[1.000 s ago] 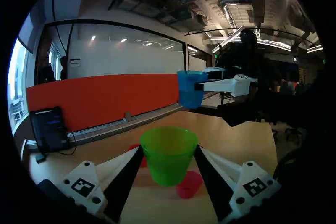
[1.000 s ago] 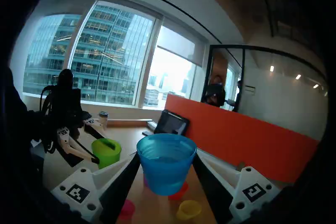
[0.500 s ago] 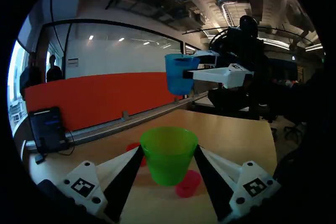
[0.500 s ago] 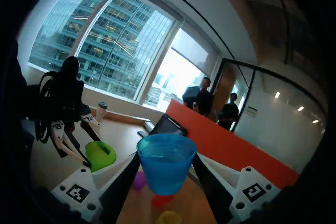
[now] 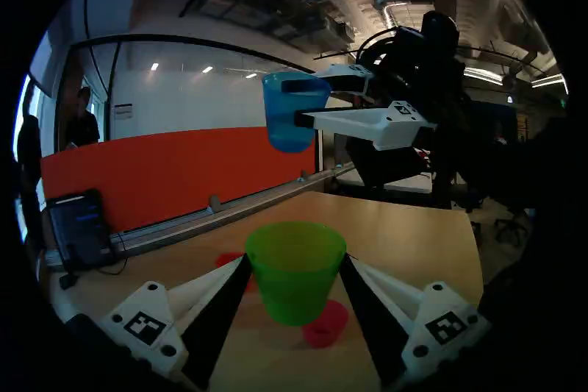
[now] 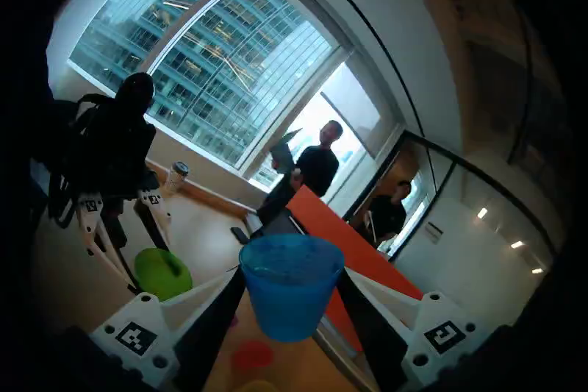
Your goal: Pour water
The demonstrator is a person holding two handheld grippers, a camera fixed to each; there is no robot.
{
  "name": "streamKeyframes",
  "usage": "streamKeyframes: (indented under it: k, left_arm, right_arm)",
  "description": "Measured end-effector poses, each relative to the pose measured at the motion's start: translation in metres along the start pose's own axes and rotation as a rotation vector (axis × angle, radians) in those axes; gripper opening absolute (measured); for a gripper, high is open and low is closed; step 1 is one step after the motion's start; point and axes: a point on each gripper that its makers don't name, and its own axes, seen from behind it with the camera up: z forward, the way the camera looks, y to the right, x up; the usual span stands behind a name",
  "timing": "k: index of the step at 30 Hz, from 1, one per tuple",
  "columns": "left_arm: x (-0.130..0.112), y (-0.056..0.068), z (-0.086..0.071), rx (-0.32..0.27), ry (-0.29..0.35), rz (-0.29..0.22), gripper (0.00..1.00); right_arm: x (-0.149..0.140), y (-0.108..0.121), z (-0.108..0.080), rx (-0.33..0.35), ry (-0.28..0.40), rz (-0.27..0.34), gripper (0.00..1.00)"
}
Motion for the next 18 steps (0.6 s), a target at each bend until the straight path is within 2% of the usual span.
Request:
streamKeyframes:
  k: [9,18]
  left_arm:
    - [0.003,0.002,0.003,-0.011,0.002,0.003,0.86]
    - [0.007,0.003,0.005,-0.016,0.010,-0.004,0.86]
  right_arm:
    - [0.008,0.003,0.011,0.000,0.003,-0.149,0.90]
    - [0.015,0.005,0.018,0.002,0.007,-0.249,0.90]
